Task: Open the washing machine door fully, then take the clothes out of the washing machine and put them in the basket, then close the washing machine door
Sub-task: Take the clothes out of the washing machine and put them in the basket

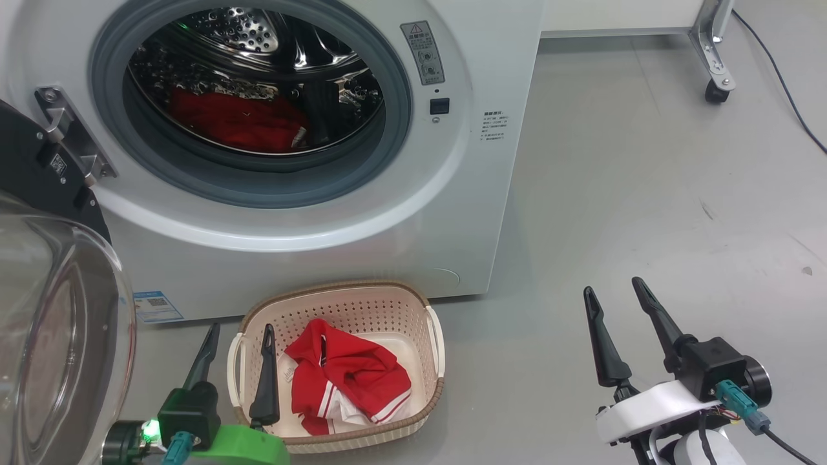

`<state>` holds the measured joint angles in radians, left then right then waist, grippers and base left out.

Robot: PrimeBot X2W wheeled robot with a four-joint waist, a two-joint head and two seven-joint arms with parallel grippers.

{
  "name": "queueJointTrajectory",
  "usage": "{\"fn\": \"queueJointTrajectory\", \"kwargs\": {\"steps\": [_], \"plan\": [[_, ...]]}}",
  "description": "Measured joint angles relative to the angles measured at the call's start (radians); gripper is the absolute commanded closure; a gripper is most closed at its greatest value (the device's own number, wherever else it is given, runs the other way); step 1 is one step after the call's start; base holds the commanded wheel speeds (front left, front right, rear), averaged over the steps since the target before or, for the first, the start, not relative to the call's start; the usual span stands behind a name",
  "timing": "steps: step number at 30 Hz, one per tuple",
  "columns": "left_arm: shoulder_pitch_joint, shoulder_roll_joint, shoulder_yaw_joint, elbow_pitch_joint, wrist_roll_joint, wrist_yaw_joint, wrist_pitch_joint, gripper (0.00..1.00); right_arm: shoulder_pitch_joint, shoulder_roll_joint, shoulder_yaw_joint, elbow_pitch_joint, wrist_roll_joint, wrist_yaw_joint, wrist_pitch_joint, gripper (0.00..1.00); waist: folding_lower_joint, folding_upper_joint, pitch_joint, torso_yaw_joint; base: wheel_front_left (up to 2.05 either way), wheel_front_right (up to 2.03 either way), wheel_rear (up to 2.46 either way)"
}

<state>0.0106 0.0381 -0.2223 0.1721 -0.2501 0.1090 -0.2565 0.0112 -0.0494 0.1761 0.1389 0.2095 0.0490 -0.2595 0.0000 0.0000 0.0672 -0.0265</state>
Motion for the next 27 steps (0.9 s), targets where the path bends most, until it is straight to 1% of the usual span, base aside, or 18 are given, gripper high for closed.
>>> {"fn": "queueJointTrajectory", "kwargs": {"steps": [6,13,18,25,27], "plan": [[0.0,0.001,0.022,0.008,0.007,0.0,0.01,0.0,0.0,0.001,0.025,-0.008,0.0,0.001,0.0,0.0,0.0,0.0,0.016,-0.017,0.0,0.0,0.0],[-0.022,0.002,0.043,0.039,0.002,0.0,0.052,0.0,-0.004,0.001,0.037,-0.023,0.0,0.003,0.0,0.0,0.0,0.0,0.053,-0.043,0.0,0.0,0.0],[-0.102,0.002,0.042,0.076,-0.005,0.001,0.095,0.0,-0.02,0.001,0.048,-0.038,0.0,0.011,0.0,0.0,0.0,0.0,0.095,-0.062,0.0,0.0,0.0],[-0.246,0.007,0.025,0.151,-0.011,-0.002,0.186,0.0,-0.068,0.001,0.051,-0.069,0.0,0.011,0.0,0.0,0.0,0.0,0.175,-0.086,0.0,0.0,0.0],[-0.293,0.018,0.026,0.177,-0.01,-0.012,0.215,0.0,-0.08,0.001,0.051,-0.075,0.0,0.011,0.0,0.0,0.0,0.0,0.201,-0.093,0.0,0.0,0.0]]}}
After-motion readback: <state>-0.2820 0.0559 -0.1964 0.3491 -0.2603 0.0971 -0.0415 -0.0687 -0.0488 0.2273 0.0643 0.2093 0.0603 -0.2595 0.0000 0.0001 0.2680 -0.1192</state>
